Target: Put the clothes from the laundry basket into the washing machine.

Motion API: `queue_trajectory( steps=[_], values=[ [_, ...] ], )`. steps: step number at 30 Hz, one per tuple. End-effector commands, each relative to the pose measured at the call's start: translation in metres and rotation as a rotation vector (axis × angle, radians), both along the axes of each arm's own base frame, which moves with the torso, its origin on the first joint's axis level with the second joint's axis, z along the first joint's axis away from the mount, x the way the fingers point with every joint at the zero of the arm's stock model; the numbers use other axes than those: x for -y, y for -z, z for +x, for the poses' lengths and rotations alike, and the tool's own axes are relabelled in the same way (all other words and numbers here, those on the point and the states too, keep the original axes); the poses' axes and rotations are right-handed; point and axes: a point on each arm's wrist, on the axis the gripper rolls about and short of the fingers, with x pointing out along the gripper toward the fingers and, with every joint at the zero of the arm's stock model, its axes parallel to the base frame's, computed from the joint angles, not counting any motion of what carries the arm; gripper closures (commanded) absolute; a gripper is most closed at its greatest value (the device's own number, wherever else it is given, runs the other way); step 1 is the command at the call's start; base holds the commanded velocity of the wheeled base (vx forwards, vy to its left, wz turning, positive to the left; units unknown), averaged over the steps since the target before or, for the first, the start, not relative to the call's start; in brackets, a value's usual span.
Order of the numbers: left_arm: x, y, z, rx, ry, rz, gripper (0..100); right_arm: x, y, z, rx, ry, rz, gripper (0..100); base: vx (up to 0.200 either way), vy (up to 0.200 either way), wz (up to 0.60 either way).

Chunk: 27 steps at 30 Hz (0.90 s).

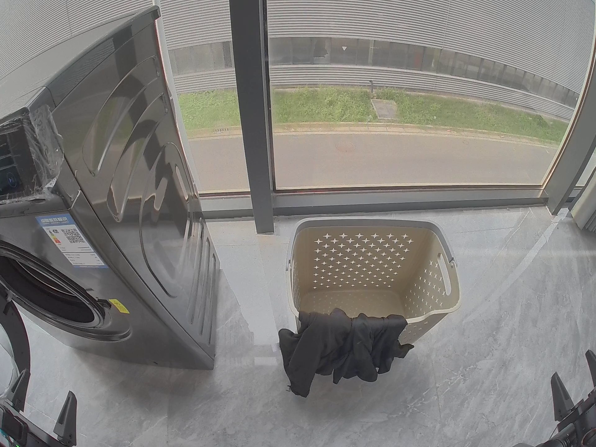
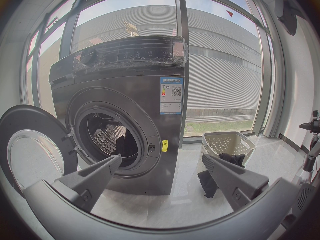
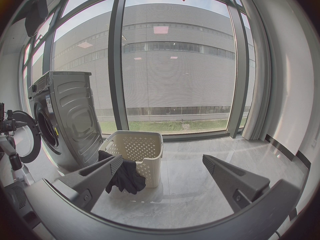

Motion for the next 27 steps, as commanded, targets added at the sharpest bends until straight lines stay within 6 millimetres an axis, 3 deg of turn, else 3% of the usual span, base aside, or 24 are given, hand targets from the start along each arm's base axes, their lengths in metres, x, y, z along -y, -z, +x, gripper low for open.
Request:
queue_trajectory(
  steps=[1,3,5,7,8,15,19,20,22,27],
  values=[
    [0.000,0.004,0.000,0.002,-0.002,0.000,0,0.000,0.005,0.000,0.003,-0.003,0.003,0,0.000,0.000,0.00],
    [0.000,0.004,0.000,0.002,-0.002,0.000,0,0.000,-0.002,-0.001,0.037,-0.004,-0.012,0,0.000,0.000,0.00],
    [0.000,0.004,0.000,0.002,0.000,0.000,0,0.000,-0.064,-0.022,0.268,-0.029,-0.003,0,0.000,0.000,0.00],
    [0.000,0.004,0.000,0.002,0.000,0.001,0,0.001,-0.096,-0.018,0.211,-0.067,0.059,0,0.000,0.000,0.00],
    [0.000,0.004,0.000,0.002,0.000,0.001,0,0.001,-0.102,-0.010,0.133,-0.091,0.086,0,0.000,0.000,0.00],
    [0.000,0.004,0.000,0.002,0.000,0.001,0,-0.008,-0.083,0.043,-0.274,-0.363,0.121,0,0.000,0.000,0.00],
    [0.000,0.004,0.000,0.002,0.003,0.001,0,-0.020,-0.078,0.078,-0.372,-0.423,0.114,0,-0.150,0.000,0.00],
    [0.000,0.004,0.000,0.002,0.000,0.001,0,-0.028,-0.076,0.098,-0.404,-0.441,0.114,0,-0.200,0.000,0.00],
    [0.000,0.004,0.000,0.002,0.000,0.001,0,-0.037,-0.072,0.120,-0.433,-0.446,0.125,0,-0.200,0.000,0.00],
    [0.000,0.004,0.000,0.002,0.000,0.001,0,-0.056,-0.059,0.169,-0.487,-0.453,0.146,0,0.000,0.000,0.00]
  ],
)
